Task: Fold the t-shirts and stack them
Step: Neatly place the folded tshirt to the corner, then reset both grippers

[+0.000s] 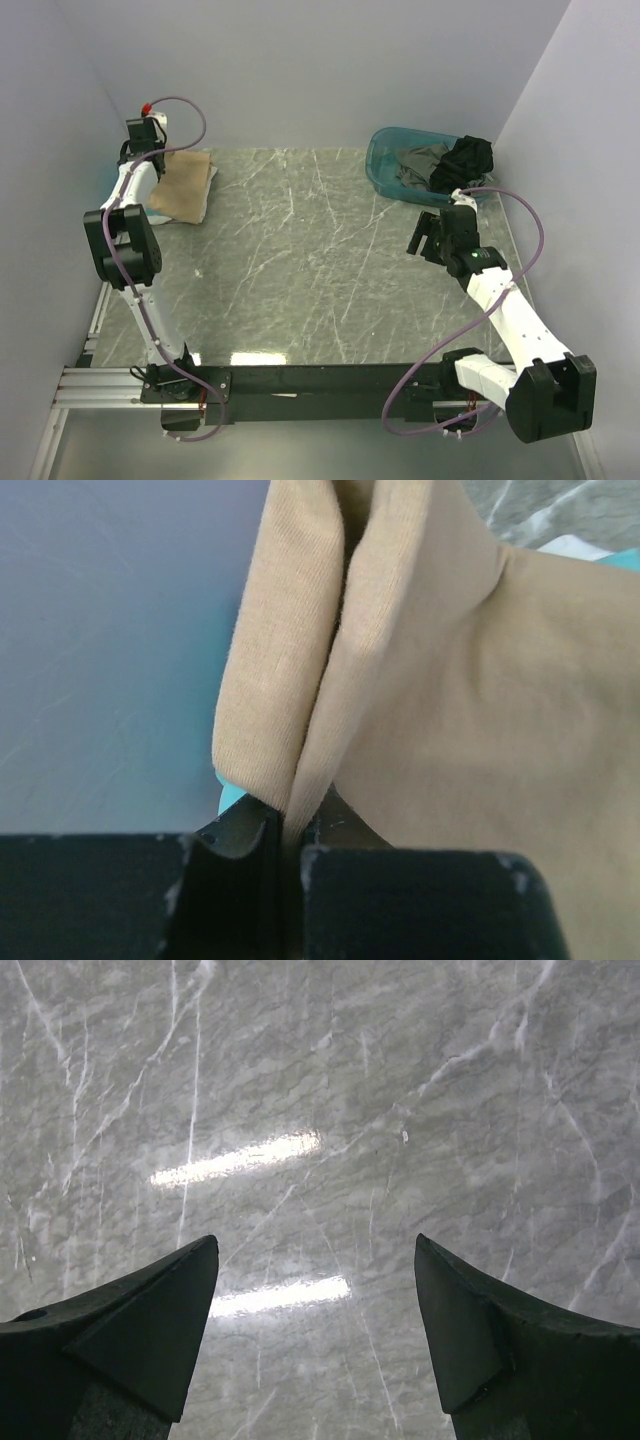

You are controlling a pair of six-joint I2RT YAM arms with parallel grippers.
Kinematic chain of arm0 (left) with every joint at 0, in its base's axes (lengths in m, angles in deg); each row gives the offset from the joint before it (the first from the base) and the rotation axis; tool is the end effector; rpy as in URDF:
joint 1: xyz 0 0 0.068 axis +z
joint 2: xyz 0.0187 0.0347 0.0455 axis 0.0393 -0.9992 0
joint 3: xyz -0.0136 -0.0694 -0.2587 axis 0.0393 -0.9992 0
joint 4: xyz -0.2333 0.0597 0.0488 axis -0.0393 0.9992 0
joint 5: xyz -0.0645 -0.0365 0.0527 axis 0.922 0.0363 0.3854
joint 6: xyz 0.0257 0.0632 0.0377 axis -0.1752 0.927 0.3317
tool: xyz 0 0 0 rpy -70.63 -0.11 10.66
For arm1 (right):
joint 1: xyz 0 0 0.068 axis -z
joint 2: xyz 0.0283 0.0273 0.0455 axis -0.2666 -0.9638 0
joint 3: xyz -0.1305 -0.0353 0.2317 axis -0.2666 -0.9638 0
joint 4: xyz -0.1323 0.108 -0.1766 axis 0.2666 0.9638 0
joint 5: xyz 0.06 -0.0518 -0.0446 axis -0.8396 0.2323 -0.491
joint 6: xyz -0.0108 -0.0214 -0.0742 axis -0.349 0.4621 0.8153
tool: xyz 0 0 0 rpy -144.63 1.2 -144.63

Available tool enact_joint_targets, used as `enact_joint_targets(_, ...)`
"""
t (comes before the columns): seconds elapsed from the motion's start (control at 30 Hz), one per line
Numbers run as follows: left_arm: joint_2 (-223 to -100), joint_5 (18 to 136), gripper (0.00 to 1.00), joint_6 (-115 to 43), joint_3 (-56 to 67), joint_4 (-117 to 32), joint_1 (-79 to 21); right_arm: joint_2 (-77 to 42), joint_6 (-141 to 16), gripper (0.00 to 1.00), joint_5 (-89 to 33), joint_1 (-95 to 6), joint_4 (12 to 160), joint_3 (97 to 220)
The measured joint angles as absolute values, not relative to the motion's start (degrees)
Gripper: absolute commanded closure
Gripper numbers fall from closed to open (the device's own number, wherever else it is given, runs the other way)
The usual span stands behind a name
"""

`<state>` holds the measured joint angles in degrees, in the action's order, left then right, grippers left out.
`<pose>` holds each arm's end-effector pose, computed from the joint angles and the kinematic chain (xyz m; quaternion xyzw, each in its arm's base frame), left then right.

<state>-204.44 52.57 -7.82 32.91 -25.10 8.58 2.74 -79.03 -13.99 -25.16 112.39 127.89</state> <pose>0.4797 0.1109 0.2513 -0.0263 0.8752 0.2310 0.4243 0.2301 0.0314 0.2413 0.1299 0.9043 0.0631 0.4018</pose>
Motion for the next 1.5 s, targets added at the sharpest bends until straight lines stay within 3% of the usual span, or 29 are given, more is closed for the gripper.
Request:
enact_joint_targets(0.47, -208.53, 51.76, 0.99, -8.93, 34.7, -27.88, 11.33, 1.76, -79.03, 0.14, -13.07, -24.94, 113.42, 128.46)
enact_joint_targets(0.5, -208.94, 51.35, 0.96, -8.93, 34.99, -27.96, 11.31, 1.61, -79.03, 0.14, -13.01, -24.94, 113.44, 128.7)
enact_joint_targets(0.57, -209.91, 50.45, 0.77, -8.91, 35.45, -28.36, 11.29, 1.43, -79.03, 0.14, -12.79, -24.94, 113.35, 128.81)
enact_joint_targets(0.6, -210.47, 49.9, 0.5, -8.93, 35.75, -28.44, 11.31, 1.34, -79.03, 0.14, -12.68, -24.94, 113.42, 128.81)
enact_joint_targets(0.7, -211.39, 47.98, 0.01, -9.08, 35.97, -29.04, 11.4, 0.97, -79.03, 0.14, -12.64, -24.94, 113.59, 128.81)
enact_joint_targets(1.2, -208.11, 47.11, 0.0, -19.12, 40.41, -28.14, 11.64, 1.1, -79.01, 0.14, -13.29, -24.94, 113.85, 128.87)
enact_joint_targets(1.5, -189.6, 54.12, 0.01, -35.88, 34.9, -27.09, 10.24, 5.02, -79.01, 0.13, -13.34, -24.94, 114.46, 129.64)
